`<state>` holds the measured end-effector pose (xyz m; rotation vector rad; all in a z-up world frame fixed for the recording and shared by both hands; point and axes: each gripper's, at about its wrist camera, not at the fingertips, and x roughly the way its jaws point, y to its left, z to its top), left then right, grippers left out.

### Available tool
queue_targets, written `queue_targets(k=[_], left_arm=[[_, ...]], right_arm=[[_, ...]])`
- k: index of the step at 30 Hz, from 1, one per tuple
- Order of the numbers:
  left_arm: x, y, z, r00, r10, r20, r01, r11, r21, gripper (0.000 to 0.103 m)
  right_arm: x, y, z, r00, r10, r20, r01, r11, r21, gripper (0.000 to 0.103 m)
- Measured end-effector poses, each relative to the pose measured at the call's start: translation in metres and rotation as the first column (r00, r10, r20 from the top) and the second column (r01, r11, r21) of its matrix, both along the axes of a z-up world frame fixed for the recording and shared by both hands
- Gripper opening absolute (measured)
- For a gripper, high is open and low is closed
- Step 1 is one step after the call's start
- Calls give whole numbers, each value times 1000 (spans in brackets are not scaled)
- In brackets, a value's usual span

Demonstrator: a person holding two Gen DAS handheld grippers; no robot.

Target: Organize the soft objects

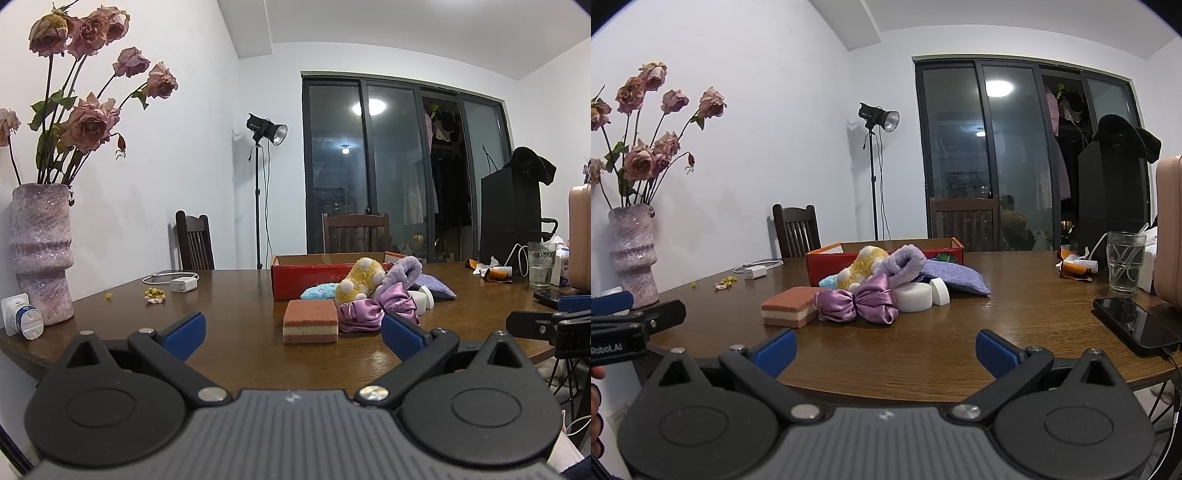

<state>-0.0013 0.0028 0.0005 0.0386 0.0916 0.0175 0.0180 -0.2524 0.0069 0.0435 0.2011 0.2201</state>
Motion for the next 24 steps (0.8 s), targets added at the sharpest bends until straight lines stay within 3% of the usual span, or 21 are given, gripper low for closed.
queue_targets(k=[24], left_arm=[[-1, -1, 1, 1000, 4, 1, -4, 1000, 1, 103]], right_arm=[[1, -2, -1, 1000, -1, -11, 1, 1000, 8, 103]])
